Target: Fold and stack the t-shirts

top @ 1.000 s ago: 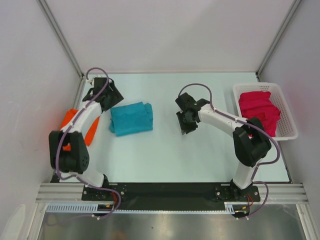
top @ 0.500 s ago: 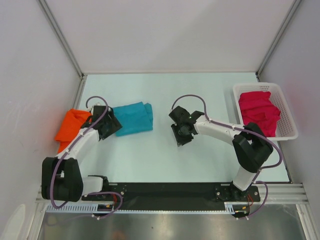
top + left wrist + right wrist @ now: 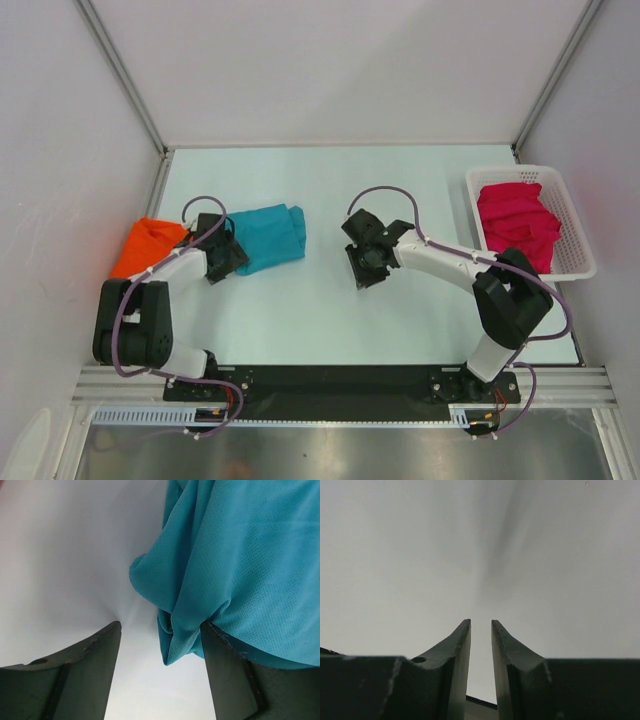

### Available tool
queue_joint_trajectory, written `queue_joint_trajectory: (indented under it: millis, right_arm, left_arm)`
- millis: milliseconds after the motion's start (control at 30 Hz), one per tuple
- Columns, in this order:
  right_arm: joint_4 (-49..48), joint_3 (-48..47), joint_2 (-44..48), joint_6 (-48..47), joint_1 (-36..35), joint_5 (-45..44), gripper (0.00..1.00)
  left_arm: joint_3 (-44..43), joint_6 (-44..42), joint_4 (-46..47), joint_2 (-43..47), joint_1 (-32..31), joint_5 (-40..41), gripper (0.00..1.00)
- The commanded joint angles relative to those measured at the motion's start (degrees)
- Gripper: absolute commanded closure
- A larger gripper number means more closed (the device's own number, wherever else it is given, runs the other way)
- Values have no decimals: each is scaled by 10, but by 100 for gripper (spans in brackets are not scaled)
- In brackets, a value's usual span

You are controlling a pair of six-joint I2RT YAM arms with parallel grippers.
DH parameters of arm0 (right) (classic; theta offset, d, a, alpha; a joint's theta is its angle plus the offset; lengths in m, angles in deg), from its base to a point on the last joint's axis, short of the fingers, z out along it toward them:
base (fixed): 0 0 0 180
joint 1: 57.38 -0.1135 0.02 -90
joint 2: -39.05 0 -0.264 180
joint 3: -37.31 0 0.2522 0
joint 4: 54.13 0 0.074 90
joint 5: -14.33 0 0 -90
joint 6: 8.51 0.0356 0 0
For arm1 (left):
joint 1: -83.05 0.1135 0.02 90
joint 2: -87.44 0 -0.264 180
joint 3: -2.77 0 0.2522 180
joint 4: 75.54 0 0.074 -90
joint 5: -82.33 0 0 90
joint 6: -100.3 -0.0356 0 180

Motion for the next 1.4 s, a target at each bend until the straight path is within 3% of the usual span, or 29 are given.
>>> queue_joint_trajectory:
  millis: [0,400,900,1100,1367]
  right_arm:
    - [11,-36,-9,-16,3,-12,72]
    - [16,-67,-44,-22,7,-6,72]
    - [31,-68,-49,-39,27,-13,72]
    - [35,-80,-60,-43,30,-8,73]
    - [34,-81,-63,-41,29,-5,73]
  left_arm:
    - [-25,14,20,-16,4,8,28]
    - [-70,7,-16,58,4,36,28]
    - [-86,19,41,-78,39,5,28]
    - [-94,41,85,-162,19,-66,30]
    - [-112,53,82,-163,-13,-93,28]
